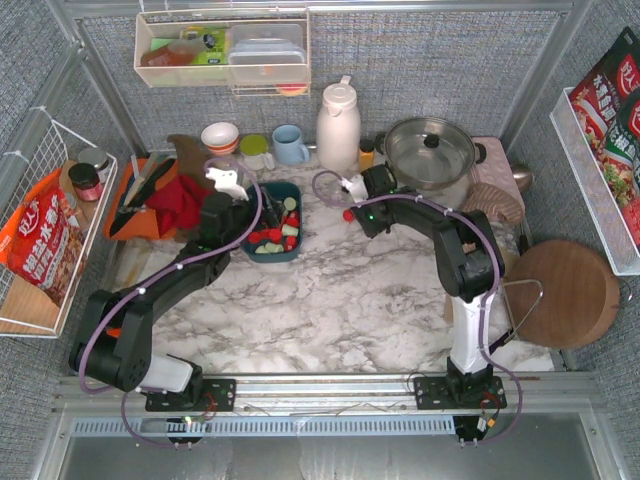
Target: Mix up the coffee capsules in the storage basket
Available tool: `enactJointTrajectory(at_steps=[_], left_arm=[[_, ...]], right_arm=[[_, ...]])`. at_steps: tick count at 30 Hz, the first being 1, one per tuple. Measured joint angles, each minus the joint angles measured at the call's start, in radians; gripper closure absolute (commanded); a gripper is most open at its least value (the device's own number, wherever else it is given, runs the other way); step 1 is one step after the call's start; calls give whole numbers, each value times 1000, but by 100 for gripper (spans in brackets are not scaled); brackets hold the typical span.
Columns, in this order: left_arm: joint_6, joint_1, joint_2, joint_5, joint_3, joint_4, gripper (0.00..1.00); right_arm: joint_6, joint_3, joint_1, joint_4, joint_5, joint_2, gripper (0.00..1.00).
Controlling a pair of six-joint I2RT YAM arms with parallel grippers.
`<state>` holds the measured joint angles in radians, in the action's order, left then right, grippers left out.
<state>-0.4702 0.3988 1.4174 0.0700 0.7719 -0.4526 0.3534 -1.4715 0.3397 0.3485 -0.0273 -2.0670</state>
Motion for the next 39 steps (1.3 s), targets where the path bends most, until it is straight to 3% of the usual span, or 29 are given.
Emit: enactJointTrajectory(at_steps=[2,4,5,13,16,17,21,23,27,39], left_arm=[[3,5,0,-3,0,-1,1],[11,11,2,-4,0,-2,1],[14,13,4,-4,0,-1,1],[18,25,13,-2,2,-1,1],[18,32,13,12,15,5,1],[18,34,14,19,24,11,1],[18,44,28,34,54,14,1],[18,53,32,38,56,18,1],[18,62,33,45,57,29,1],[22,64,25,47,55,36,1]], right_arm=[[0,26,0,-10,2,22,67],[0,61,-1,-29,6,55,49],[1,75,-1,-35,10,69,46],[-8,108,0,-62,28,117,65],[-13,182,2,-103,33,183,64],[-19,222,3,-132,36,220,58],[-58,314,4,-231,64,328,13],[-83,303,4,-255,74,334,1],[-110,209,4,-238,75,259,1],[-86,-49,5,16,13,32,7]])
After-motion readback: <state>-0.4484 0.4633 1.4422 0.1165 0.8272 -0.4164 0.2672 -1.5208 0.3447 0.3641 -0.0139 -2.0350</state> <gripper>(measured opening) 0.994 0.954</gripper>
